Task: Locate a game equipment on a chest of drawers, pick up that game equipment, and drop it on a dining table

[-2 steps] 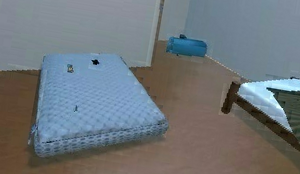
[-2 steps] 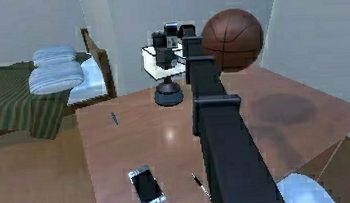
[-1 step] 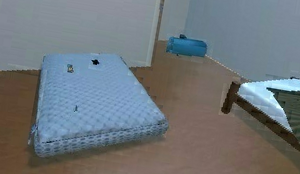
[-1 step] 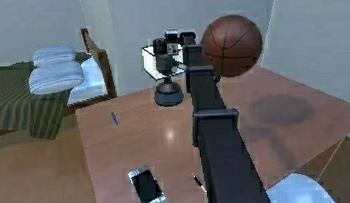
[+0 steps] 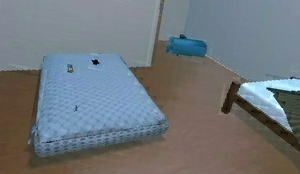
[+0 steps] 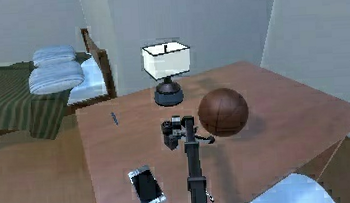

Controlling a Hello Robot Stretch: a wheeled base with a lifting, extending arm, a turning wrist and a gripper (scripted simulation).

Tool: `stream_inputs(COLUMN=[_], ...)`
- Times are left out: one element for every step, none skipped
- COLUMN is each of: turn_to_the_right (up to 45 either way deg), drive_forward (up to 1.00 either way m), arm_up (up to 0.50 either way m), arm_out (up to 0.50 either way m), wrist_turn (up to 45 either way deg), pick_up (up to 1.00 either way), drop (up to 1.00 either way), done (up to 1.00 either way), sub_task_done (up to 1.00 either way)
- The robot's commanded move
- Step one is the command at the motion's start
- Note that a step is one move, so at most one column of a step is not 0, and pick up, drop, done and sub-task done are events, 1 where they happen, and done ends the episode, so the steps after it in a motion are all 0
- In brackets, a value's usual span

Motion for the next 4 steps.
stream_inputs(turn_to_the_right=[0.0, 0.0, 0.0, 0.0], drive_forward=[0.00, 0.00, 0.00, 0.00], arm_up=[0.00, 0.10, 0.00, 0.00], arm_out=[0.00, 0.00, -0.08, 0.00], wrist_turn=[0.0, 0.0, 0.0, 0.0], pick_up=[0.00, 0.00, 0.00, 0.00], drop=[1.00, 0.00, 0.00, 0.00], done=[0.00, 0.00, 0.00, 1.00], sub_task_done=[0.00, 0.00, 0.00, 0.00])
